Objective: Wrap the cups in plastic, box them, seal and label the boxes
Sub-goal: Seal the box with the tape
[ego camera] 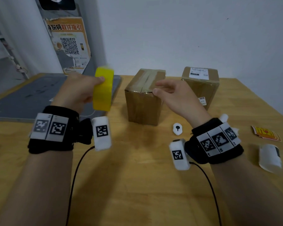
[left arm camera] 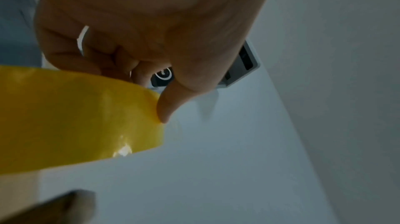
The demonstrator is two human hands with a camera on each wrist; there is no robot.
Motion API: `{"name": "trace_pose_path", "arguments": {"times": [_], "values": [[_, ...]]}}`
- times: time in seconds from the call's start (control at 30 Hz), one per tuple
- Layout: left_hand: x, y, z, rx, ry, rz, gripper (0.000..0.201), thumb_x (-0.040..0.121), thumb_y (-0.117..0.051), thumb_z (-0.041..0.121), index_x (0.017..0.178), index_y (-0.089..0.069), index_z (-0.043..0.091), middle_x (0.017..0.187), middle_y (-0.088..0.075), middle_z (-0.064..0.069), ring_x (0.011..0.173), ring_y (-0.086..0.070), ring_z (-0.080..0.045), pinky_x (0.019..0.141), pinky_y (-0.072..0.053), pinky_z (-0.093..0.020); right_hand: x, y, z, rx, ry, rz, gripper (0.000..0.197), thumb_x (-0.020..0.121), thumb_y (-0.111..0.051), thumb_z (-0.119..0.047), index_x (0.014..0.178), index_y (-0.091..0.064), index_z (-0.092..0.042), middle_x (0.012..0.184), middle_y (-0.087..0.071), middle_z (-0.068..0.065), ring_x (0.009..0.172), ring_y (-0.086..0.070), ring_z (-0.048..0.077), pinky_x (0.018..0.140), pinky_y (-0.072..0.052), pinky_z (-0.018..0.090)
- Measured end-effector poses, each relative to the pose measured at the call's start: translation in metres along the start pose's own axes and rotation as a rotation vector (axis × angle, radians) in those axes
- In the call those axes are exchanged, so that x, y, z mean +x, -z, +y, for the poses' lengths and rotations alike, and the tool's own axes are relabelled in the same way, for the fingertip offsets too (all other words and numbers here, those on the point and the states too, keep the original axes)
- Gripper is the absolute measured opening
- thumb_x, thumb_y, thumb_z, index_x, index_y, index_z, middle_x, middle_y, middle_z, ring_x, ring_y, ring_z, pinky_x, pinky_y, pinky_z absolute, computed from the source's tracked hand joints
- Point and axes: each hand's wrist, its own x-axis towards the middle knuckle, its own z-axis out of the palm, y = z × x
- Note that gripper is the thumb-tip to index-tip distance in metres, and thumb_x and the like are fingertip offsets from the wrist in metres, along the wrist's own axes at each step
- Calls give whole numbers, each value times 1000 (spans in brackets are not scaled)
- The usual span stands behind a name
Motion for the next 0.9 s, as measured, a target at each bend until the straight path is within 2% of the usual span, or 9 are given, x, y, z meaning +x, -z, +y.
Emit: {"name": "trace_pose_path", "arguments": {"times": [0.07,0.13,0.23,0.3,0.4,0.5,0.6,0.73,0.9], "values": [[-23,-6,20,-93,-33,-90,16,91,-76,23,84,-65,16,90,-70,-5,86,-68,-20,86,-58,-41,-6,-1,-12,46,60,-27,26,94,-70,-45,116,-74,-32,109,-71,-20,104,-64,-5,94,-51,23],[-46,-15,33,-144,-72,-198,13,92,-74,19,83,-68,12,90,-72,-7,84,-68,-19,79,-61,-38,-13,-4,-24,86,129,-97,16,94,-71,-46,107,-73,-37,105,-72,-23,103,-66,-5,94,-53,22],[-64,-33,35,-191,-94,-373,12,94,-71,17,88,-71,7,89,-76,-8,79,-72,-17,65,-64,-32,-19,-6,-34,190,187,-152,11,93,-75,-37,96,-76,-27,87,-76,-17,85,-70,-3,77,-53,17],[-67,-45,31,-239,-84,-444,20,97,-67,18,96,-71,-2,87,-74,-9,72,-72,-16,61,-61,-30,-18,-2,-35,208,176,-87,26,91,-76,-40,87,-76,-15,74,-72,-12,69,-66,1,65,-48,23],[-68,-57,26,-237,-62,-479,30,98,-68,33,104,-70,4,80,-68,-3,71,-69,-16,64,-60,-32,-16,7,-33,251,116,-56,51,85,-70,-50,94,-74,0,79,-73,10,71,-66,17,67,-46,37],[-62,-64,22,-123,-118,-344,48,83,-77,55,109,-61,17,89,-69,7,79,-68,-12,58,-51,-28,-17,17,-34,280,51,-93,44,89,-70,-40,88,-69,4,69,-65,5,61,-61,16,60,-42,28],[-57,-62,20,-91,-275,-193,35,91,-73,46,115,-64,21,96,-64,10,81,-63,-2,59,-45,-19,-23,24,-37,275,32,-197,24,96,-66,-19,93,-71,5,68,-75,8,58,-71,21,54,-53,25],[-54,-57,15,-28,-400,-254,10,95,-71,29,90,-80,25,74,-72,19,66,-60,11,55,-41,-7,-29,25,-41,248,-14,-299,27,96,-66,-19,107,-70,5,77,-76,19,72,-75,41,70,-62,49],[-49,-52,11,-37,-469,-107,15,90,-77,32,76,-80,28,70,-75,10,70,-65,0,63,-51,-23,-30,24,-44,216,-27,-310,26,96,-68,-22,103,-72,3,78,-77,19,73,-75,44,74,-61,58]]}}
